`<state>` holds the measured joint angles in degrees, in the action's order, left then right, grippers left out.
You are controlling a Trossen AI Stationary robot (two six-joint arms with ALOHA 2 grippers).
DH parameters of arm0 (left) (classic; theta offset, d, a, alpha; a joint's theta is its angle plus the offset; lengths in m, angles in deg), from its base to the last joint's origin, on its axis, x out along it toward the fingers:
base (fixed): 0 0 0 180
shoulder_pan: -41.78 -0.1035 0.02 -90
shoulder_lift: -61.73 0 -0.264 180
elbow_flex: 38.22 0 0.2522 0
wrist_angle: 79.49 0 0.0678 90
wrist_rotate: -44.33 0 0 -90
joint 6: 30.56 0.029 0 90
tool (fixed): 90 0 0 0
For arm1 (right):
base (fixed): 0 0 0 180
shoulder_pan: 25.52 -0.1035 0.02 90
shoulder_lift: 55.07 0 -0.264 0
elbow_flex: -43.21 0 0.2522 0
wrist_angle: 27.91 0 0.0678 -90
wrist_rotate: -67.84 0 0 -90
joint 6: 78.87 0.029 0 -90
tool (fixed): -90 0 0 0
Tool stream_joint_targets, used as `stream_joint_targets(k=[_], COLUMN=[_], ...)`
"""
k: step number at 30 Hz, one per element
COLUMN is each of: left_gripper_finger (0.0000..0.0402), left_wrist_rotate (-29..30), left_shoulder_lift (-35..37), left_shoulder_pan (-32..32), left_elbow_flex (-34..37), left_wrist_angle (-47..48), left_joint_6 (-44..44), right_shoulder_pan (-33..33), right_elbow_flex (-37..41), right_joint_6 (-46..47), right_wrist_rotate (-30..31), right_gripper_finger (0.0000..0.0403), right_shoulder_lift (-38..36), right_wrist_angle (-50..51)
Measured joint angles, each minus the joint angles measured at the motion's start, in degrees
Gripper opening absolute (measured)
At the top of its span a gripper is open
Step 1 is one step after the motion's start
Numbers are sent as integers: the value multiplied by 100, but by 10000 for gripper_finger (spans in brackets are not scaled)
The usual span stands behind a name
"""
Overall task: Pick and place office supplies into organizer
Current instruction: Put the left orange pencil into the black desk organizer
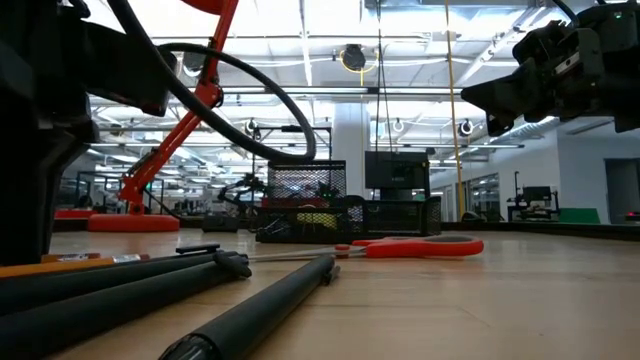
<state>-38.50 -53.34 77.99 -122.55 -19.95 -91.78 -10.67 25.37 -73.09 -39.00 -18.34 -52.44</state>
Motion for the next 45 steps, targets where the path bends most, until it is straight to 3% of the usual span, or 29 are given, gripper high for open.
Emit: stream_joint_targets(k=[5,10,16,24,32,38,45], left_gripper_finger=[28,7,24,13,6,24,6], left_wrist_rotate=[121,241,709,1754,2257,2632,2770], left_shoulder_lift=[0,0,127,418,593,705,1400], left_shoulder_pan=[4,7,33,-63,-325,-584,-1038], left_elbow_flex=[0,0,47,72,51,46,47], left_wrist_angle=[-6,-28,-150,-201,-215,-883,-2179], left_joint_6=[271,443,779,1119,1650,2856,4848], right_shoulder_pan=[0,-1,-2,-2,-2,-2,-2], right_elbow_flex=[0,0,0,0,0,0,0], right_joint_6=[0,2,2,2,2,2,44], right_wrist_rotate=[0,0,0,1,0,0,0], right_gripper_finger=[4,4,4,4,4,4,4], right_shoulder_lift=[0,0,0,-2,-2,-2,13], right_wrist_angle=[0,0,0,-1,0,0,1])
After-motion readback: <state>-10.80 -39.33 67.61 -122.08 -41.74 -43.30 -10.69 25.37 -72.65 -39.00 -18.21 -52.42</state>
